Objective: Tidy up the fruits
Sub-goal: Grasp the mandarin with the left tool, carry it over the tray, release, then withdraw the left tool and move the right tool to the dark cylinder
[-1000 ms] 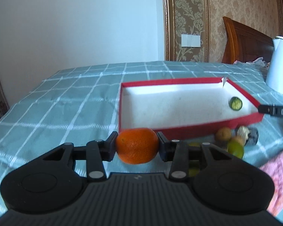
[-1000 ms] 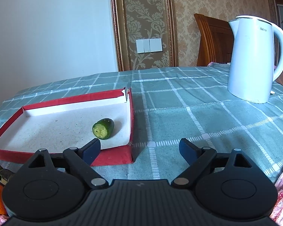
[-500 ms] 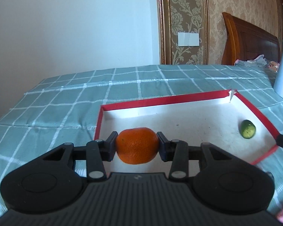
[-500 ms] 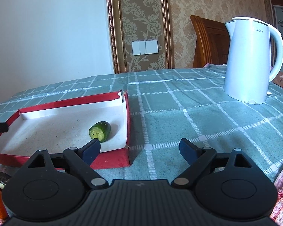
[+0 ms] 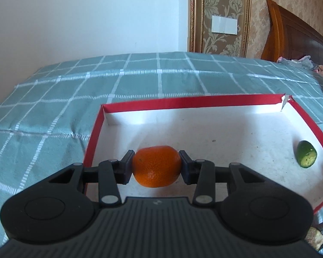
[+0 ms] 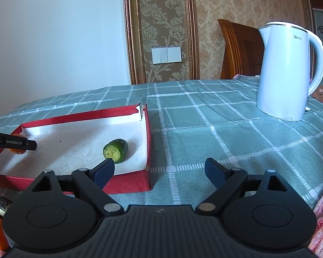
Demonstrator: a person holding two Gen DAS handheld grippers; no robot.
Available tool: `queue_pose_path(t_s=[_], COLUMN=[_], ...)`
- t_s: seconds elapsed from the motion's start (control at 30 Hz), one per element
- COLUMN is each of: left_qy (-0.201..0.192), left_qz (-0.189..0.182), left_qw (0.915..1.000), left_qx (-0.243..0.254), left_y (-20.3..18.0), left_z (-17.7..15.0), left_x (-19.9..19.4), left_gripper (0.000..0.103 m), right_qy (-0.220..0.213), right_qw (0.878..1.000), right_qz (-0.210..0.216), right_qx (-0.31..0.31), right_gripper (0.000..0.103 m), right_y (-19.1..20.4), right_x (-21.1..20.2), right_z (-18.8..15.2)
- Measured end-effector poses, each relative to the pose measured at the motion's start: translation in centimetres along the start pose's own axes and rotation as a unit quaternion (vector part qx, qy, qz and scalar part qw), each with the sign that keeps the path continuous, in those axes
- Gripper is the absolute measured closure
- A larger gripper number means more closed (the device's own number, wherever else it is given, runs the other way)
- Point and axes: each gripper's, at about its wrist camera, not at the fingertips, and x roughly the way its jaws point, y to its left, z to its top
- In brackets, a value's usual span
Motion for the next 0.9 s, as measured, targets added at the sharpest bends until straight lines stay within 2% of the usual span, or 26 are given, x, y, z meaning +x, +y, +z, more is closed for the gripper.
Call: queue_pose_path(t_s=[0.17, 0.2, 0.23, 0.3, 0.37, 0.47, 0.57, 0.73, 0.9], left_qy=[0.003, 0.002, 0.002, -0.004, -0.010, -0.020, -0.036, -0.075, -0.094], left_qz=[0.004, 0.007, 0.014, 0.024, 0.024, 0.023, 0.029, 0.017, 0.004], left_qw=[1.0000, 1.0000, 0.9999, 0.9997, 0.9996, 0.9995, 0.9989, 0.9970, 0.9954], left_qx=[-0.002, 0.000, 0.003, 0.008, 0.013, 0.013, 0.006, -0.011, -0.020], left_y=[-0.1, -0.2, -0.2, -0.4, -0.4, -0.3, 0.1, 1.5, 3.1], left_z=[0.0, 0.0, 0.0, -0.1, -0.1, 0.0, -0.1, -1.5, -4.5], left_x=[0.0, 0.0, -0.1, -0.3, -0.8, -1.9, -3.7, -8.4, -12.6], left_gripper=[0.062, 0.057, 0.045, 0.032, 0.031, 0.023, 0.020, 0.006, 0.005], right_qy=[0.001, 0.000, 0.000, 0.000, 0.000, 0.000, -0.001, 0.000, -0.007], right_qw=[1.000, 1.000, 1.000, 1.000, 1.000, 1.000, 1.000, 1.000, 1.000], right_qz=[0.001, 0.001, 0.001, 0.001, 0.001, 0.000, 0.000, 0.002, 0.011], right_qx=[-0.003, -0.003, -0.004, -0.003, -0.004, -0.004, -0.004, -0.002, -0.007], right_gripper=[0.012, 0.012, 0.012, 0.012, 0.012, 0.012, 0.012, 0.012, 0.012], right_y=[0.1, 0.1, 0.1, 0.1, 0.1, 0.1, 0.1, 0.0, 0.1], right_x=[0.0, 0.0, 0.0, 0.1, 0.0, 0.0, 0.0, 0.0, -0.3], right_z=[0.0, 0.0, 0.0, 0.0, 0.0, 0.0, 0.0, 0.0, 0.0])
